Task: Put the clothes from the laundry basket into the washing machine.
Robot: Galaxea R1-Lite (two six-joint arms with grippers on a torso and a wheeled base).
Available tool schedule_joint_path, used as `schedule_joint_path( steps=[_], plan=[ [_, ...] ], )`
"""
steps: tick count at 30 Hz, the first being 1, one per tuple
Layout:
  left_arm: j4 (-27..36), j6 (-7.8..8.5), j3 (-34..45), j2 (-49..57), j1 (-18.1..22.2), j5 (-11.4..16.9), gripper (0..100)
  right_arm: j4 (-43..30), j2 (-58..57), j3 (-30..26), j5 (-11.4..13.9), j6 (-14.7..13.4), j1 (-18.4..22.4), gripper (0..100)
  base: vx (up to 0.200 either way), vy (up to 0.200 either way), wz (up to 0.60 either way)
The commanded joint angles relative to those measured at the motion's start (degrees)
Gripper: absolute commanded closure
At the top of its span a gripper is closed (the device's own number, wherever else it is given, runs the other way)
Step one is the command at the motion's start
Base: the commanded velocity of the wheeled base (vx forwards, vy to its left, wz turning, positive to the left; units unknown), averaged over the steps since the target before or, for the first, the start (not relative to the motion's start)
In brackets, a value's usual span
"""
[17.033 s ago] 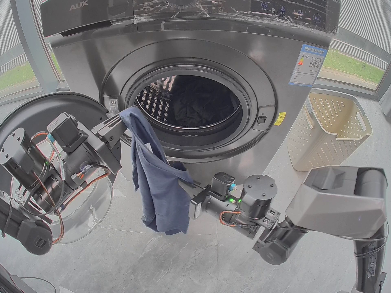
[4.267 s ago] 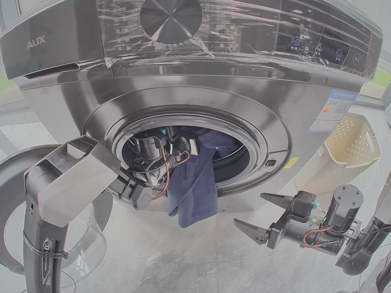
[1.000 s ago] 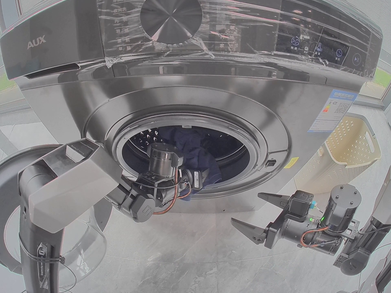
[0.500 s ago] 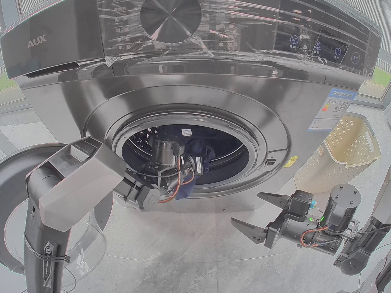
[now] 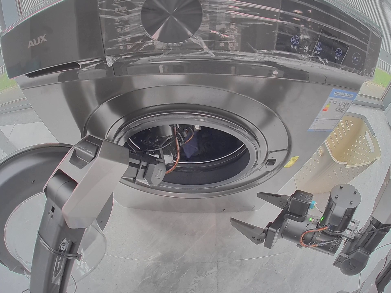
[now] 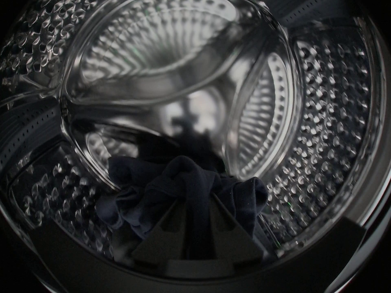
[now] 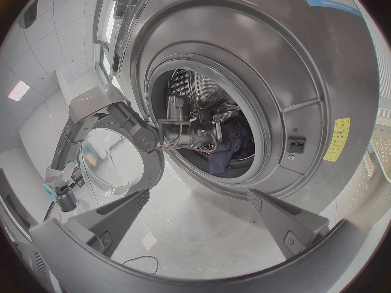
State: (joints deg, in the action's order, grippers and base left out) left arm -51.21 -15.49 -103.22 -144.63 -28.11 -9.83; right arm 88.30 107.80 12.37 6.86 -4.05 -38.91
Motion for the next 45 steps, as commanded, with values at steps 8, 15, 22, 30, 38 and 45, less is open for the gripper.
schedule_joint_path(
  steps=[8,15,22,30,38,45],
  plan=[
    [-0.8,0.20,-11.4,-9.1,1.1,-1.0,100,0.0,0.8,-0.1,0.2,-0.1,0.1,0,0.000,0.000,0.00],
    [-0.5,0.20,-11.0,-7.8,0.3,-1.5,0,0.0,0.8,-0.1,0.2,0.0,0.1,0,0.000,0.000,0.00],
    [2.9,1.43,12.7,4.0,-3.4,-0.2,0,0.0,0.8,-0.1,0.2,0.0,0.1,0,0.000,0.000,0.00],
    [-0.6,10.31,31.2,11.8,-5.6,0.3,0,0.0,0.7,-0.3,0.1,0.0,0.2,0,0.000,0.000,0.00],
    [-12.4,11.10,48.0,20.4,-10.0,1.5,0,0.0,-0.1,-1.7,0.1,-0.1,0.3,0,0.000,0.000,0.00],
    [-18.0,10.66,66.7,30.5,-15.0,4.9,0,0.0,-2.7,-5.7,-0.1,-0.2,-1.0,0,0.000,0.000,0.00]
  ],
)
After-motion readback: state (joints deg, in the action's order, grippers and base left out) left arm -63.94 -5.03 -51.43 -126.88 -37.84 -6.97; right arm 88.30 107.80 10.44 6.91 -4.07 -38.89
